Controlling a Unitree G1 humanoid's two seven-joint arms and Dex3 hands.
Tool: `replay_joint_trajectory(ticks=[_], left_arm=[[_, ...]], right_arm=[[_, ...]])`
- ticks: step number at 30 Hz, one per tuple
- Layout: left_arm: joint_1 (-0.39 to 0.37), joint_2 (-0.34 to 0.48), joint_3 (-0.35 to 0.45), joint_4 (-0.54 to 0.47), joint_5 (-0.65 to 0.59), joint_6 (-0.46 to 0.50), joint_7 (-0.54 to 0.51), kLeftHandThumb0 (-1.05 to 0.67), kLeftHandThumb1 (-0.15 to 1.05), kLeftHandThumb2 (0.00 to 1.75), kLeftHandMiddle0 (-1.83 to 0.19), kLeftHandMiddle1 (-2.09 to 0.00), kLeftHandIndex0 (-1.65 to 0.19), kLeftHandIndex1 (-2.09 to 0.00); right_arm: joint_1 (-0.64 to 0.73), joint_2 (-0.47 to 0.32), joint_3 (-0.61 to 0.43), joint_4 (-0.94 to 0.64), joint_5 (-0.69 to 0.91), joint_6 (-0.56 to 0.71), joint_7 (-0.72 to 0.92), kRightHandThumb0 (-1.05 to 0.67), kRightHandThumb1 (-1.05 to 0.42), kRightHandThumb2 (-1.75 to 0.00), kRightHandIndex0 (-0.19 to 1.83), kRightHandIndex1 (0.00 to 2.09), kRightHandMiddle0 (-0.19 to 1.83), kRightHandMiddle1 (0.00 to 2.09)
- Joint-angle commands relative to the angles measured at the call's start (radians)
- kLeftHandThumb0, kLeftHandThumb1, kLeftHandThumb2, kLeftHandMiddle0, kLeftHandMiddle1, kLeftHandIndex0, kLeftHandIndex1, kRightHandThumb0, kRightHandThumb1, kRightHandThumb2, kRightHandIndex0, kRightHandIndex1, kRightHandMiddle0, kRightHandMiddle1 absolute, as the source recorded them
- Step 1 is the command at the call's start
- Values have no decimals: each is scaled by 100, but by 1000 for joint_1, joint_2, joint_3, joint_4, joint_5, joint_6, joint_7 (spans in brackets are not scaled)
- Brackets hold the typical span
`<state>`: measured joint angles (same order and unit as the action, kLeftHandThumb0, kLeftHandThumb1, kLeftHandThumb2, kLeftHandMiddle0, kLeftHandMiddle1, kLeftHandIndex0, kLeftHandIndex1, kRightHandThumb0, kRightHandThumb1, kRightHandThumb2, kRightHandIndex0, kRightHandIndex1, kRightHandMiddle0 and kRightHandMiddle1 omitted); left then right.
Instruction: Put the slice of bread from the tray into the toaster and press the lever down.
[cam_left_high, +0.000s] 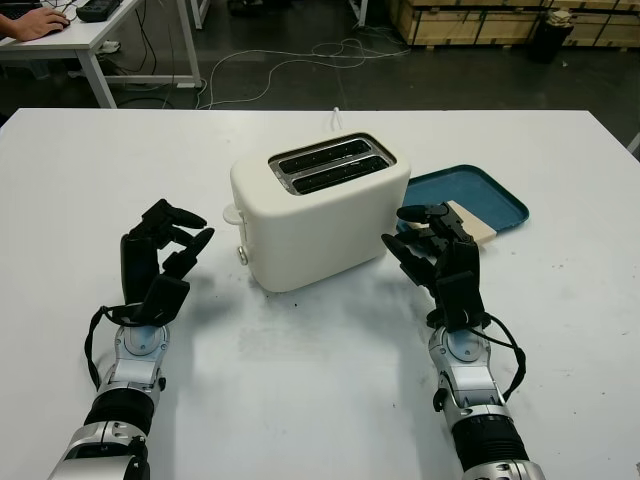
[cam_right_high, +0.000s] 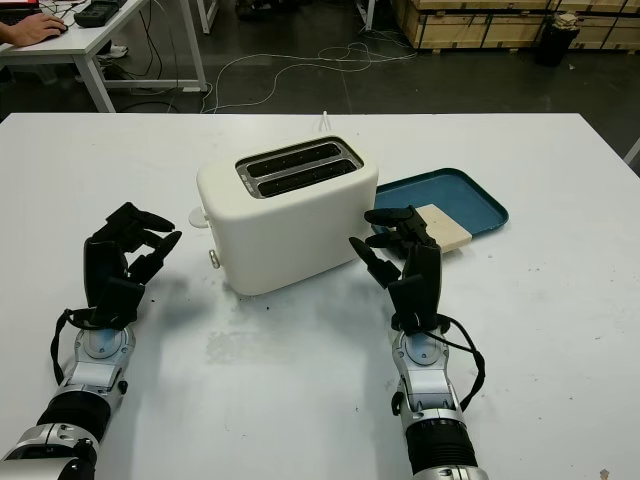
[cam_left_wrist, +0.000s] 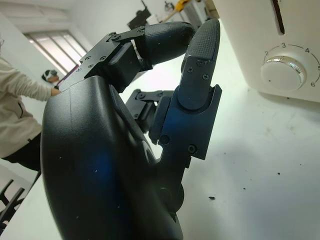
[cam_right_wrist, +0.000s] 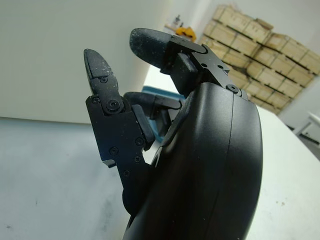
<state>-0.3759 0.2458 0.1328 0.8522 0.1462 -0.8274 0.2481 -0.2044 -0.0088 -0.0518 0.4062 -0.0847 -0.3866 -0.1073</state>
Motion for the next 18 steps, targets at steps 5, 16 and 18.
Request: replay_joint_trajectory(ticks=[5, 16, 18], left_arm=[[12, -16, -6, 15, 7, -9, 21, -62, 91, 0, -72, -149, -70, -129], [10, -18, -6, 21, -7, -19, 6, -61, 91, 0, -72, -149, -70, -128], [11, -19, -6, 19, -4, -15, 10, -61, 91, 0, -72, -149, -70, -128]], right_arm=[[0, 3, -3, -4, 17, 10, 5, -30, -81, 0, 39, 143, 52, 112], [6, 0, 0, -9, 7, 10, 0, -32, -81, 0, 38, 143, 50, 112], [8, -4, -2, -17, 13, 13, 9, -31, -81, 0, 38, 142, 49, 112]])
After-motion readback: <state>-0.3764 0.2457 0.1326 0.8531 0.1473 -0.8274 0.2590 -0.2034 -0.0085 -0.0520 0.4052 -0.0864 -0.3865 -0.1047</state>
